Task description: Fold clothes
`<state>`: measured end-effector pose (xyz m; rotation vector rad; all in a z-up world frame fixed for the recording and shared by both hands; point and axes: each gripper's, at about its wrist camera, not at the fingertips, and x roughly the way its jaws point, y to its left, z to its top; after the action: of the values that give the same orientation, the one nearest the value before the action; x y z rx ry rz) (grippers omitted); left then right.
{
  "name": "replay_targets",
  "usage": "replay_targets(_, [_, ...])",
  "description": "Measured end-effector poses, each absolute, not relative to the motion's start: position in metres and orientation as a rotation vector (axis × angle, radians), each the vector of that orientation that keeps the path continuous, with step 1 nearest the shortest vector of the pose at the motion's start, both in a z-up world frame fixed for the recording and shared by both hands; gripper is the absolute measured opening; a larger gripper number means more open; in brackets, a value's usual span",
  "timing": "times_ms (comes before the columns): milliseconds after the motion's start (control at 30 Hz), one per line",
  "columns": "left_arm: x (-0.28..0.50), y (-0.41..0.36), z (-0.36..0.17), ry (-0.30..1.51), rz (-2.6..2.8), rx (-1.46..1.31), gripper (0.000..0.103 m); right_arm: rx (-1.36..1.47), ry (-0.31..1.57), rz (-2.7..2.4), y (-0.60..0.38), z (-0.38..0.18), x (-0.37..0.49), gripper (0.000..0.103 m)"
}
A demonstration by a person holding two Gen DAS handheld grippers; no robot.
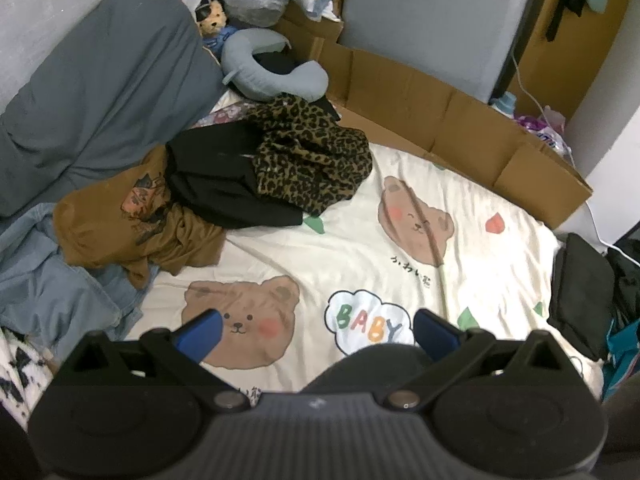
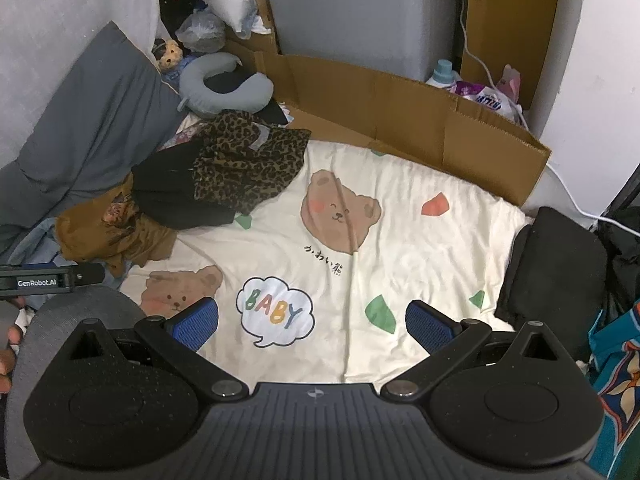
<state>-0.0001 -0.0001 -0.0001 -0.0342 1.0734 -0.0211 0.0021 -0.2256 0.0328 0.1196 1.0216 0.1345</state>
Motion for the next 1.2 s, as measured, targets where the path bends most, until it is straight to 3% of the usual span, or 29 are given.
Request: replay_targets(1200, [0.004, 0.000, -0.006, 1.093, -0.038, -0.047, 0.097, 0.230, 1.011, 0.162, -0.237, 0.029, 0.003, 0.103])
